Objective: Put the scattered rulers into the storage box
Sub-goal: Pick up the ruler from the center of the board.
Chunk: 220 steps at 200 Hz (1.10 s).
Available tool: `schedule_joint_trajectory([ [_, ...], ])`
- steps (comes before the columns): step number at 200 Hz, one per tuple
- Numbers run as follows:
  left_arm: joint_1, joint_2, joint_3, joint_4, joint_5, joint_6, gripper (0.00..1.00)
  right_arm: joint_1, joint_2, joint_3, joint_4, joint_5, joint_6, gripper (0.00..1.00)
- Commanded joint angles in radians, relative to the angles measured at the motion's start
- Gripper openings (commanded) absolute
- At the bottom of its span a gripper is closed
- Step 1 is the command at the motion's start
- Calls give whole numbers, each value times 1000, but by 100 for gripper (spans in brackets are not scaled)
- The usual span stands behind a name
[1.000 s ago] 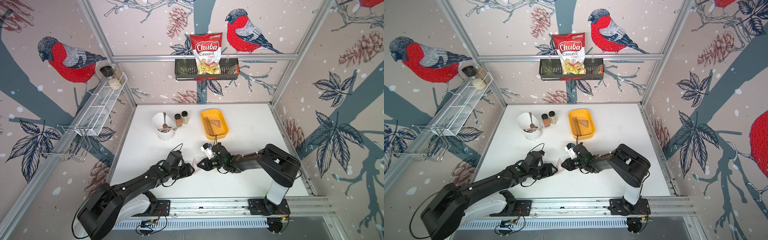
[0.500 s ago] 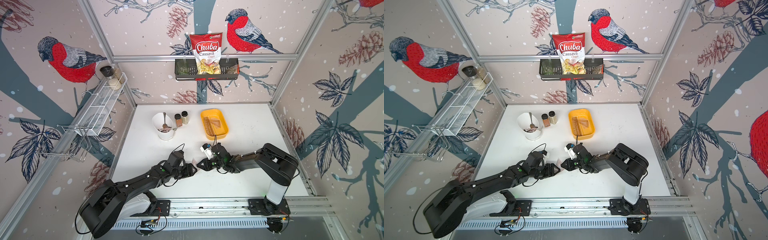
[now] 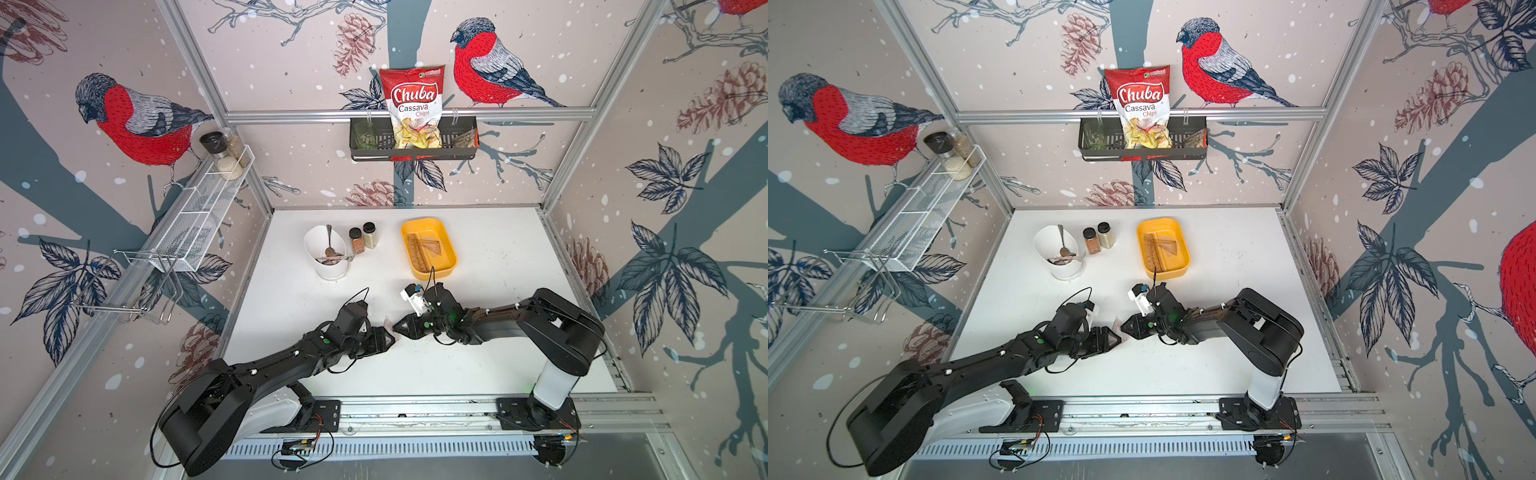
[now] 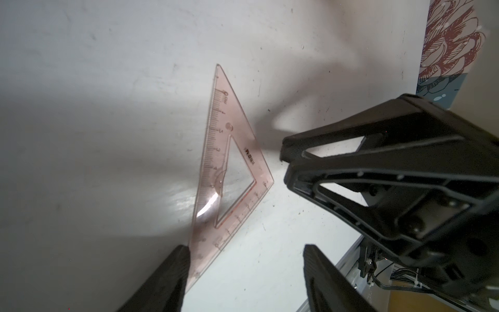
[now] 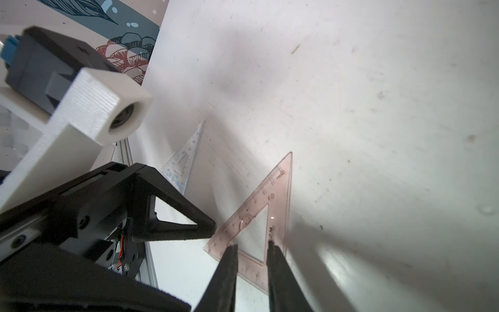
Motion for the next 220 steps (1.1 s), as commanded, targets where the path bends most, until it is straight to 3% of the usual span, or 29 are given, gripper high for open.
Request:
schedule_joint_trajectory([
  [1,-3,8,-15,-232,-52,-3,72,1,20,21,-4,-19,-22,26],
  [136,-7,-64,-15,-311,-80,-49,72,6,79,59,-16,-38,-38,26],
  [220,-52,-39,-17,-327,-74,-60,73,-5,95,43,-8,-38,-37,25],
])
